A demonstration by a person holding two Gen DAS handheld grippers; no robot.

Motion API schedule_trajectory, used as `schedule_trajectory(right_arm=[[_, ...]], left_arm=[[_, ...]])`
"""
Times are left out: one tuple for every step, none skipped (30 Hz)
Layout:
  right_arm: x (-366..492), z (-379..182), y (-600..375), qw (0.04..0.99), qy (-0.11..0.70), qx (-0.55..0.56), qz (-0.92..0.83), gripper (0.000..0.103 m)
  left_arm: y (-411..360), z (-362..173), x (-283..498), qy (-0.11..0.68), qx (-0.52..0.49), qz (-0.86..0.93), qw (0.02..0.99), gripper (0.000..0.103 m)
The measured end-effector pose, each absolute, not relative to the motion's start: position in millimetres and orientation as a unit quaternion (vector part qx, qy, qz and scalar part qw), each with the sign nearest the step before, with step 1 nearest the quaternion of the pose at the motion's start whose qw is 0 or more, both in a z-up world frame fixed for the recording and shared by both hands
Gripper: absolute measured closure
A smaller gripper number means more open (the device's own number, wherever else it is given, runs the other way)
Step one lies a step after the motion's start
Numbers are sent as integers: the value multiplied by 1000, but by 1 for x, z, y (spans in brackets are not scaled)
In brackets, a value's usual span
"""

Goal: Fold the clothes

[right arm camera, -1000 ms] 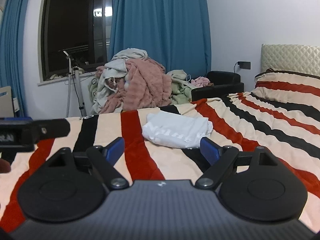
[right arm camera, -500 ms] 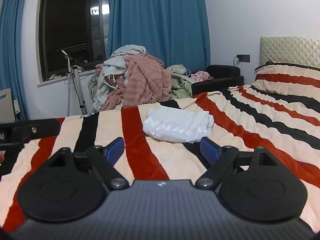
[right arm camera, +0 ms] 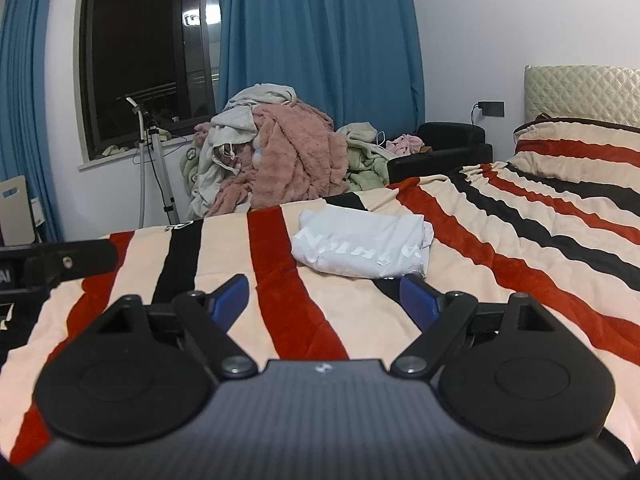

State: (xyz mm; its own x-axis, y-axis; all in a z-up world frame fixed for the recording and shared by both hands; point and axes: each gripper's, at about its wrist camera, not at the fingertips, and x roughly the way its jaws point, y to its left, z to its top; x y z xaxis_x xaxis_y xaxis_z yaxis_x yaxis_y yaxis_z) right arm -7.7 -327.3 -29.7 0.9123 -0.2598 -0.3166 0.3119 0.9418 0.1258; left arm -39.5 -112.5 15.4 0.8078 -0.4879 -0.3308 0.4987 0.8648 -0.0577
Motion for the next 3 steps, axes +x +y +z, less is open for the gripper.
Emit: schedule_trajectory(right_arm=[[-8,-30,-327,974,150,87,-147,19],[-8,-29,-327,974,150,86,-147,19],[-8,-29,-327,974,150,86,-147,19]], left_arm=[[-112,15,-40,169,16,-259,951,0],[-112,16,-40,169,16,-260,951,0],[-112,16,-40,169,16,-260,951,0]])
